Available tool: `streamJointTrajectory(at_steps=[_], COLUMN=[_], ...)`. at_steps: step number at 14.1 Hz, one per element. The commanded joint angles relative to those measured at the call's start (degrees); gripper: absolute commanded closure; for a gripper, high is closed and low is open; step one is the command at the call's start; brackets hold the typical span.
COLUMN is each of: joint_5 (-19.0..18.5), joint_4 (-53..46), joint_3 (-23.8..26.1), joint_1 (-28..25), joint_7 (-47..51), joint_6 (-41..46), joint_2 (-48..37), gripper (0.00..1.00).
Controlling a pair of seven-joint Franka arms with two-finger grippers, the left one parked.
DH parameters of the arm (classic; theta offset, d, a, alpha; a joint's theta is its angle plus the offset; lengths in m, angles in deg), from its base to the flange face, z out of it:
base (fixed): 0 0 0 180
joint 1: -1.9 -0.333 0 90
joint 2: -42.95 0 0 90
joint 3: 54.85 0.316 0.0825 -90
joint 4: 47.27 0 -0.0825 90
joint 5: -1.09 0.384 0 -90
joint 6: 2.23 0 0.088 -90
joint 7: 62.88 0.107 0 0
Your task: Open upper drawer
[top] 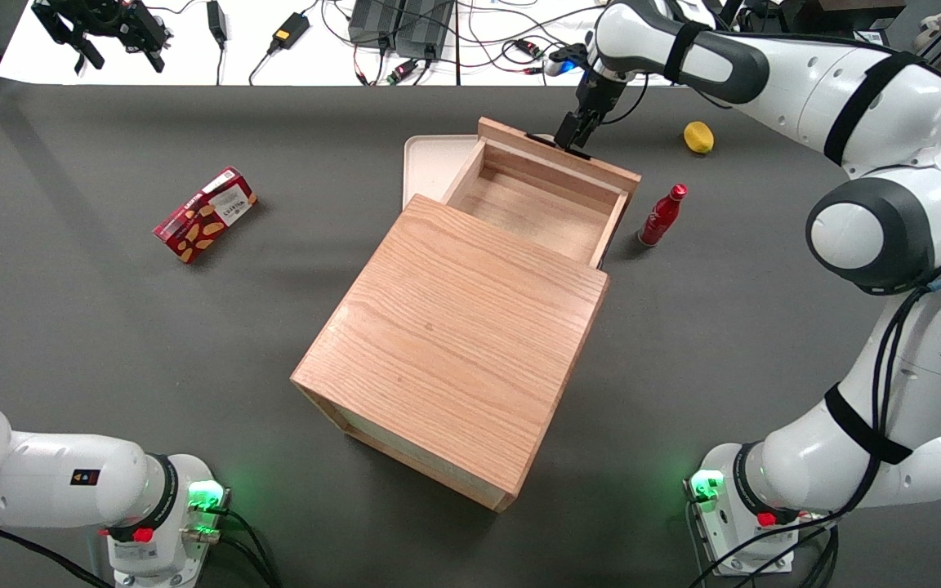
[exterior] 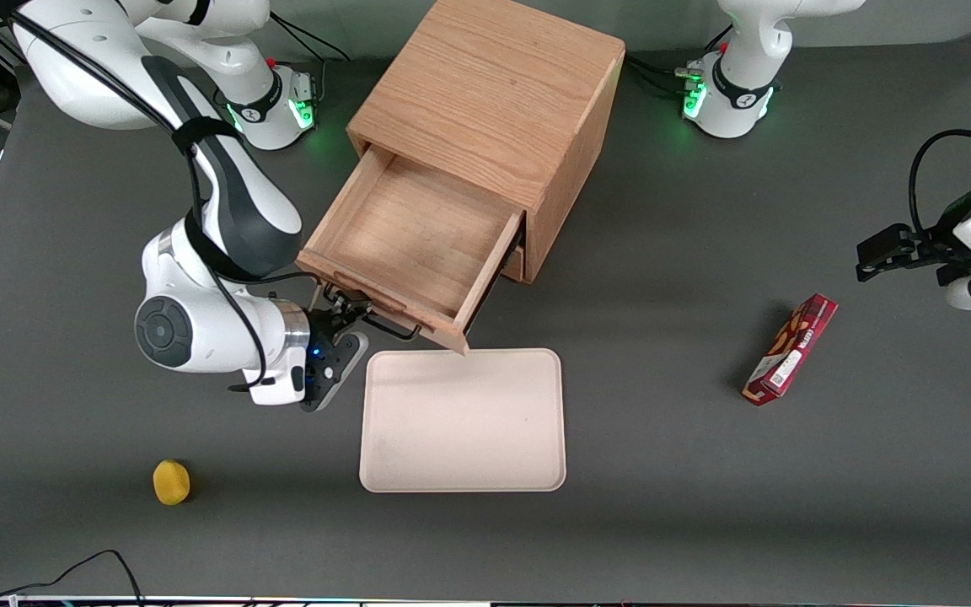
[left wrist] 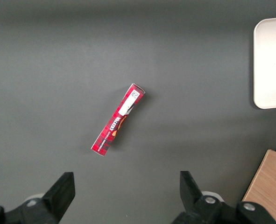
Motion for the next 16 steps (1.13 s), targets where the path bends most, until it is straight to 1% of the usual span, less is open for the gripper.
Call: streamJointTrajectory(at_steps=[1,3,6,8,11,16], joint_5=[-2.7,-2.8,-2.6,-2.3,-2.3,-3.0], joint_4=[-3.5,-5.4,-10.7,-12.9,-12.8,-12.0], joint_3=[-0.5,-0.5,-0.4,-0.1,0.1,-0.4], joint_1=[-0.5,-0.6,-0.8,-0.8,-0.8,-0.6], joint_7=[-0.9,-0.9,-0.4,1.0,11.8,34.5], joint_6=[1.5,3.7,10.9,15.1,17.6,24.7], joint_2=[1.8,2.3,2.2,-0.2,-7.6,-19.4], gripper=[0.00,0.00,0.00,0.00,0.00,0.00])
